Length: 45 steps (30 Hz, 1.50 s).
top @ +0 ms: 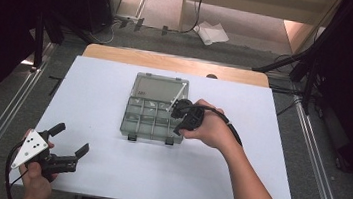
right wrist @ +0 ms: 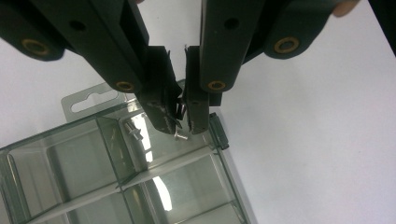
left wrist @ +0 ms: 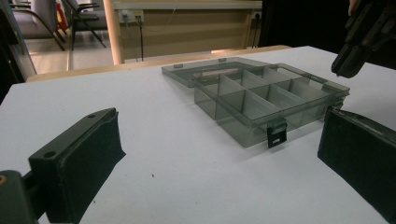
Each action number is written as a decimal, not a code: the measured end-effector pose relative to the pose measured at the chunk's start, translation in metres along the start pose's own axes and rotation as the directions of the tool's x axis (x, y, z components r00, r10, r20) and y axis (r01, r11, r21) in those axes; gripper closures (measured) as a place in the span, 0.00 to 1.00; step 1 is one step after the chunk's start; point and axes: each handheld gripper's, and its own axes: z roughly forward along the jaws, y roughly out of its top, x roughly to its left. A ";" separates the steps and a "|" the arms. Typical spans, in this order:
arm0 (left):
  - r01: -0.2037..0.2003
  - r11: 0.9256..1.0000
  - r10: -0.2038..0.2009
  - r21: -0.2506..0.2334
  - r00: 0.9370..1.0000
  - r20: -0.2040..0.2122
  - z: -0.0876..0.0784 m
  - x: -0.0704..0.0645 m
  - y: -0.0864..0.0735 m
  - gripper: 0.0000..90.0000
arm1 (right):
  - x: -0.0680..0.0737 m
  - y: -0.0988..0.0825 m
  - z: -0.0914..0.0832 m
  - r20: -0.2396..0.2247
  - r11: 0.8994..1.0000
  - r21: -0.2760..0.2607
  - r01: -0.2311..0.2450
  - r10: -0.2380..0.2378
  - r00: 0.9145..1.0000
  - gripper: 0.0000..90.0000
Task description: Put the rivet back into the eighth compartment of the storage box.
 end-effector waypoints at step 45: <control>0.003 1.000 -0.003 0.003 1.000 0.005 0.001 -0.001 0.000 0.00 | -0.011 -0.004 0.008 0.000 0.996 -0.065 -0.057 0.057 0.998 0.62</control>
